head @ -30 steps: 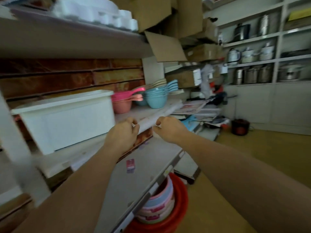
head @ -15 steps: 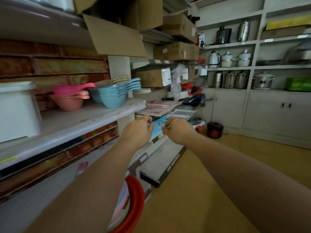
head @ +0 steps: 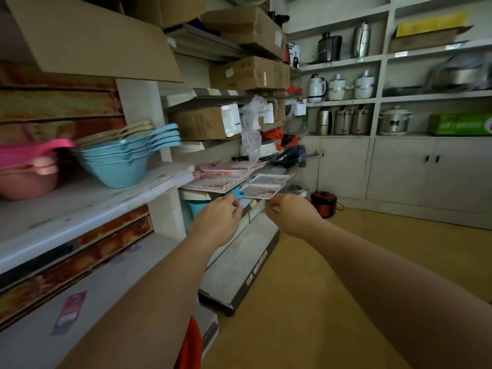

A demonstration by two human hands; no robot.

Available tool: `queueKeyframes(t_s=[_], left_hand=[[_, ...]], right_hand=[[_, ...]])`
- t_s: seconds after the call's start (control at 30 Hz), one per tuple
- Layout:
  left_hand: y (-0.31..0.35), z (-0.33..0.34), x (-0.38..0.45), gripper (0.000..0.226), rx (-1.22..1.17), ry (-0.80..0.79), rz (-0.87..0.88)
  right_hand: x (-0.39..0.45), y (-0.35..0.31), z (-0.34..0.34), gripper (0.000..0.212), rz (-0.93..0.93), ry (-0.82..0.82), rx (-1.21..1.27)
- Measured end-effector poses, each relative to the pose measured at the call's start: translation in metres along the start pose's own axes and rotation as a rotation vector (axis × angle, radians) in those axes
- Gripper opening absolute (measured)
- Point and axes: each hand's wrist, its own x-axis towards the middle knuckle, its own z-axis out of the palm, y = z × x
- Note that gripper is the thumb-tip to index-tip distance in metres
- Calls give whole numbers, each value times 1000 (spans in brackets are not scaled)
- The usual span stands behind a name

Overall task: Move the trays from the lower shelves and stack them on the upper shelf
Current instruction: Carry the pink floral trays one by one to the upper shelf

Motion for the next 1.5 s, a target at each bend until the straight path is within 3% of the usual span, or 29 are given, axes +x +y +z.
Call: queueKeyframes(t_s=[0.4,0.63,1.0,1.5], left_hand=[[-33,85,242,24,-14,-21,148],[-22,165,357,26,-8,-79,166],[30,281,568,27,5,-124,54],[-4,419,793,31,81,-209,-161]], right_hand=[[224,56,25,39,66,9,30],[336,127,47,38,78,-33,3],[553,266,44,34,26,-139,6],[820,344,119,40,-177,-275,-93]])
